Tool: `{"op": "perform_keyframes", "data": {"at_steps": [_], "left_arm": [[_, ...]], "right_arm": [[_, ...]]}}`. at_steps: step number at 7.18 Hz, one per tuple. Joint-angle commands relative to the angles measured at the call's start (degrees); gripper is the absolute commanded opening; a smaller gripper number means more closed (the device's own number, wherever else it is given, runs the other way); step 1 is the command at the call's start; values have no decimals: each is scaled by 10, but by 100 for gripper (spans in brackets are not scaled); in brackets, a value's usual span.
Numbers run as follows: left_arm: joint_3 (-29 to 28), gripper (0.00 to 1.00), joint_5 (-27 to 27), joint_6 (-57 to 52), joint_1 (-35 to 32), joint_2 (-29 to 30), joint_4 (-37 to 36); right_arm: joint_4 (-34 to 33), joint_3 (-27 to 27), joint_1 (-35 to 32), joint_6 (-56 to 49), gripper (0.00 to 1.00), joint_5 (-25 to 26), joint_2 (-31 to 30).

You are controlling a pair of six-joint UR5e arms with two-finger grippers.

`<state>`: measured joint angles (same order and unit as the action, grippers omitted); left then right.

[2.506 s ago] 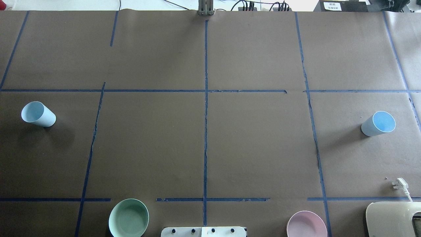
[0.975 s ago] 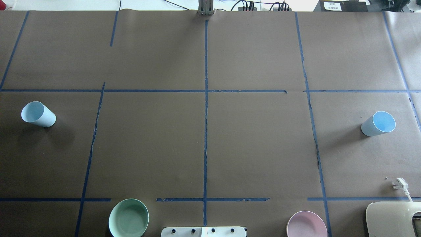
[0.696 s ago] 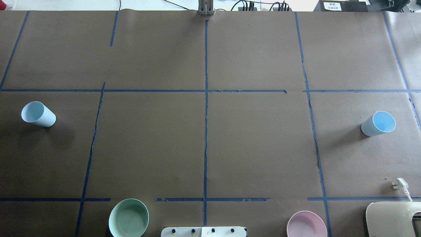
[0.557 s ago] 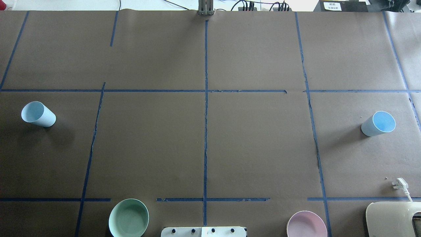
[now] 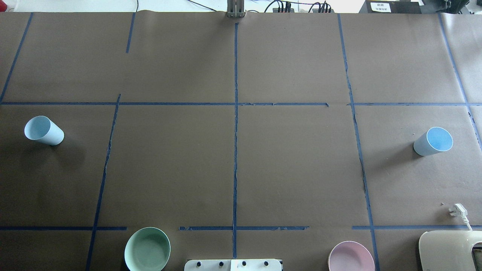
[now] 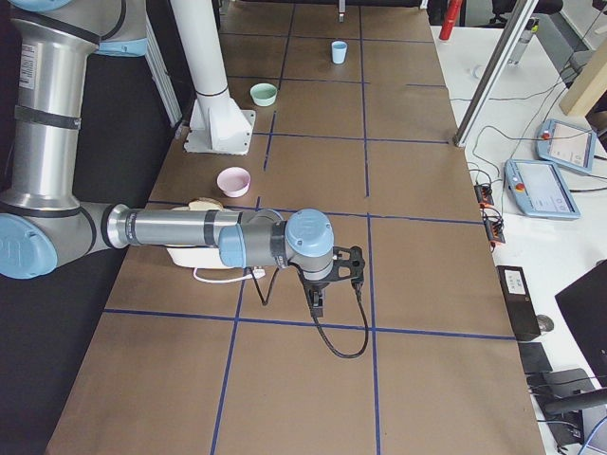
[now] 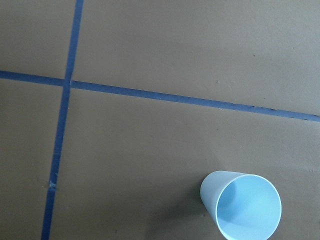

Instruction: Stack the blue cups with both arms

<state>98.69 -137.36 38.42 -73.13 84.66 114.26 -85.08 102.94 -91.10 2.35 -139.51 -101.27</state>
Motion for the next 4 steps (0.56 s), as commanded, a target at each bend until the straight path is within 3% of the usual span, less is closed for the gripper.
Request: {"op": "perform_keyframes", "data": {"at_steps": [1, 4], "left_arm": [[-11, 100, 28, 10, 33, 0, 18], [-65, 100, 73, 108, 100, 10, 127]], "right_arm": [[0, 1, 0, -1, 100, -1, 0], [0, 2, 0, -1, 100, 0, 1]]}}
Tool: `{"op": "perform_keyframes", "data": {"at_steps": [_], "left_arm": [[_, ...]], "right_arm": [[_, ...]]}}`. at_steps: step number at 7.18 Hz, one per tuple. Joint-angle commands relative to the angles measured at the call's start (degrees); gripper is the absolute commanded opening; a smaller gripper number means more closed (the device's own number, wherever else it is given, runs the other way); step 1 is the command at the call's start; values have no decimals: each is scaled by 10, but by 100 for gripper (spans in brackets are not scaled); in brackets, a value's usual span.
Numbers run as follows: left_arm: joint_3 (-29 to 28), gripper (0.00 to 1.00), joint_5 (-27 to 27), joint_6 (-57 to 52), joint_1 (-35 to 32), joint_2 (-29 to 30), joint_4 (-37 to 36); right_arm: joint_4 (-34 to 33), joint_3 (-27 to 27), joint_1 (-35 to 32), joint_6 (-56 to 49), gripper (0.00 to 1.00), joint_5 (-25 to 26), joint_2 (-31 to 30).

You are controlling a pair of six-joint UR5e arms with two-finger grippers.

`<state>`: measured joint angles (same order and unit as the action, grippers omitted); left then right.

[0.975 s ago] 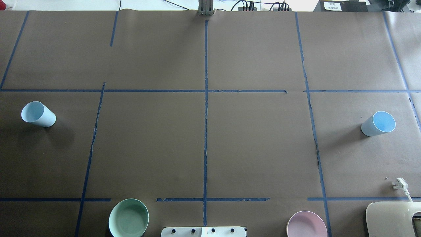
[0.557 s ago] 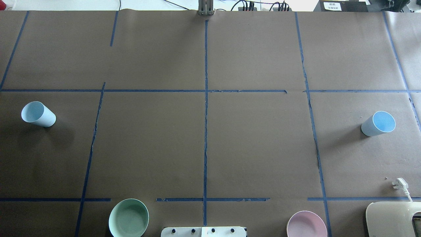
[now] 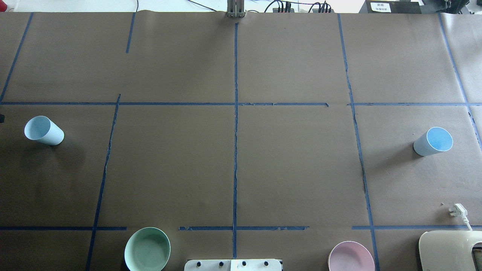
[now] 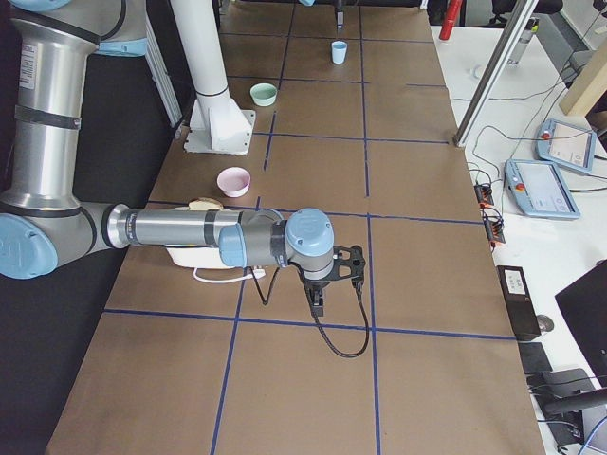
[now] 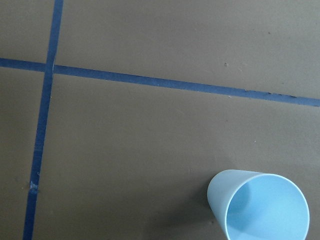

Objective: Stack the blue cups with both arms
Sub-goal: 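Reach the left gripper to the light blue cup and grasp it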

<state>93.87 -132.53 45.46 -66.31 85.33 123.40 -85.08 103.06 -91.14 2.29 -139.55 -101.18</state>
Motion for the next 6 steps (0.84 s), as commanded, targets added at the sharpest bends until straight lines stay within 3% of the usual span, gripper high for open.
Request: {"op": "perform_keyframes", "data": {"at_steps": [1, 4, 5, 6], "left_arm": [[-18, 100, 32, 54, 45, 11, 39], [-34, 97, 34, 71, 84, 24, 39], [-47, 72, 33, 85, 85, 32, 40], [-48, 40, 32, 86, 84, 33, 40]], "right_arm": [[0, -1, 1, 0, 100, 1, 0], [0, -1, 0, 0, 100, 2, 0], [0, -1, 0, 0, 100, 2, 0], [0, -1, 0, 0, 100, 2, 0]]}}
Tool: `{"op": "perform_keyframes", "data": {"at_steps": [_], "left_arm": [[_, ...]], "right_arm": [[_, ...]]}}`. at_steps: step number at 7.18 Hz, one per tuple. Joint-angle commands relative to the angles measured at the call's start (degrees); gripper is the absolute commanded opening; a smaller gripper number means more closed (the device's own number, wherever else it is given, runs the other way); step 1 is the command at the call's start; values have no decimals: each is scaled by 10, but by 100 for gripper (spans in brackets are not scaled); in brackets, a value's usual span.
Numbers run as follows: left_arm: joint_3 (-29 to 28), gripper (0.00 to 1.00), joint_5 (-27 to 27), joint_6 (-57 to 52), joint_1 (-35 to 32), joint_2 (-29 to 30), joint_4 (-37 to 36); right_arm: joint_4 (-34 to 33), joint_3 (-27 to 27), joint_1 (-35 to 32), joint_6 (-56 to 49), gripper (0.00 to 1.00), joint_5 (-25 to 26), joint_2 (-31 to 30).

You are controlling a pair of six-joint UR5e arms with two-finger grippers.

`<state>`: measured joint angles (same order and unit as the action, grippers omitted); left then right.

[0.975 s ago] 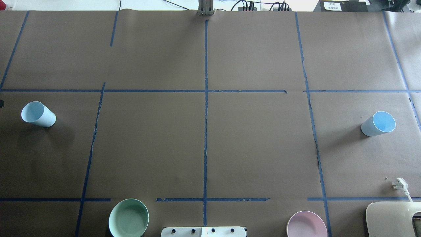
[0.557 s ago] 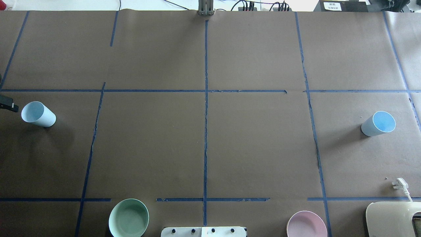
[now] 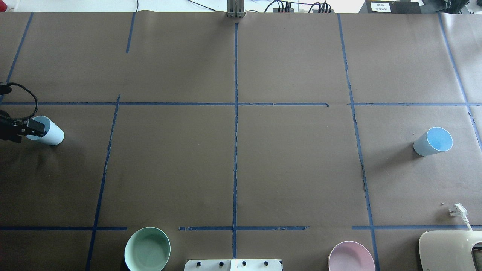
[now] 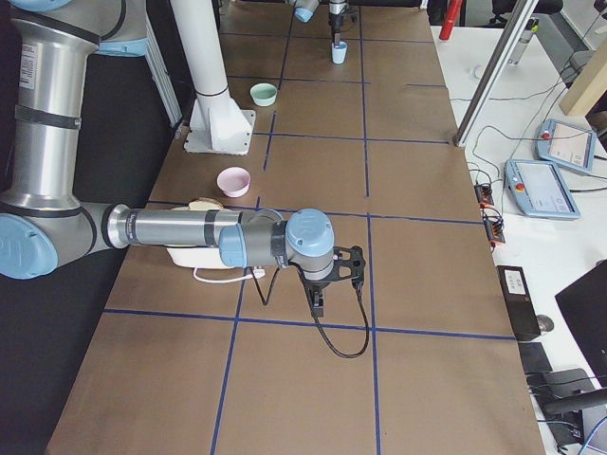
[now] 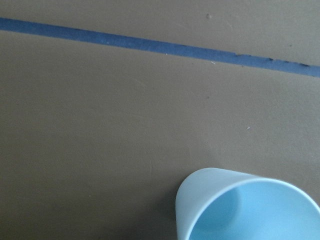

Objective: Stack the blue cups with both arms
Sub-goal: 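Reach the left gripper to the light blue cup and grasp it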

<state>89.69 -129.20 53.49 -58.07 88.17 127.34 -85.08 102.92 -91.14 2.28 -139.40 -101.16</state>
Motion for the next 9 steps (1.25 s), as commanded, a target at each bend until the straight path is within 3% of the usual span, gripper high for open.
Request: {"op": "perform_keyframes", "data": {"at_steps": [1, 2, 3, 6, 8, 9], "left_arm": [[-5, 25, -3, 6, 1, 4, 0], [1, 11, -6, 6, -1, 3, -2], [14, 4, -6, 7, -2, 4, -7], [127, 1, -31, 45, -4, 23, -137], [156, 1, -28, 149, 21, 140, -239], [156, 1, -20, 220, 81, 209, -288]], "right_arm": [[0, 0, 0, 0, 100, 0, -1], [0, 0, 0, 0, 100, 0, -1], [0, 1, 0, 0, 100, 0, -1], [1, 3, 0, 1, 100, 0, 0], [-1, 3, 1, 2, 100, -1, 18], [-1, 3, 1, 4, 100, -1, 18]]}}
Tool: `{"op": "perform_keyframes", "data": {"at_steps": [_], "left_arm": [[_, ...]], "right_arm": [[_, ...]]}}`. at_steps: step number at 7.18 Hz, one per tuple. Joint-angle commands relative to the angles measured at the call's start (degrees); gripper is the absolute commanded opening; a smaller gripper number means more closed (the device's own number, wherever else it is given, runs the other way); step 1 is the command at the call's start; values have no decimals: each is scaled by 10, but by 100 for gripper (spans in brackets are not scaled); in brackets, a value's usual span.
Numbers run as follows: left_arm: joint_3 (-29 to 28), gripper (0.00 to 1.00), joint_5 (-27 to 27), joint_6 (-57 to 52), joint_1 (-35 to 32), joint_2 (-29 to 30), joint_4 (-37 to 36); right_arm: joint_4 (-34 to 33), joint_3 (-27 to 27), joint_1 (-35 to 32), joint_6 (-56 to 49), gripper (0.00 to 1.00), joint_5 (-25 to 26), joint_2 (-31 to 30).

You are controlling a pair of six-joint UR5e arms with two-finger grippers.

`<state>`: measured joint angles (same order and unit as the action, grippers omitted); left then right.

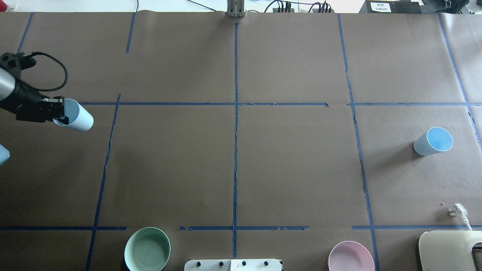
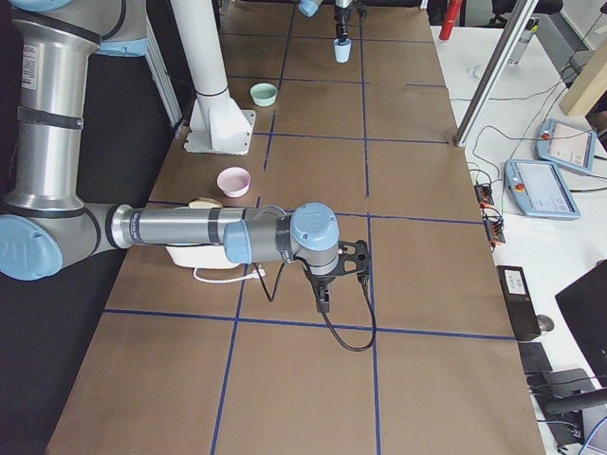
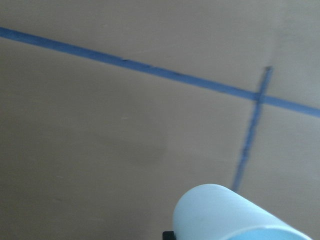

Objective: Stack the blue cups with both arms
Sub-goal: 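Reach the left gripper to the light blue cup and grasp it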

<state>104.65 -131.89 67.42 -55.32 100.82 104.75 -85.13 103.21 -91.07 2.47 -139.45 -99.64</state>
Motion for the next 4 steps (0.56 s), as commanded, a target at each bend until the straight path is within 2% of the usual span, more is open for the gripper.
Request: {"op": "perform_keyframes", "data": {"at_steps": [1, 2, 4], "left_arm": [[3, 2, 66, 155, 118, 152, -104], [-8, 2, 133, 215, 194, 213, -136], [-72, 3, 182, 251, 258, 304, -136]], "right_arm": [[0, 1, 0, 13, 100, -5, 3], [0, 1, 1, 42, 100, -12, 10], [-6, -1, 2, 56, 100, -14, 18]]}}
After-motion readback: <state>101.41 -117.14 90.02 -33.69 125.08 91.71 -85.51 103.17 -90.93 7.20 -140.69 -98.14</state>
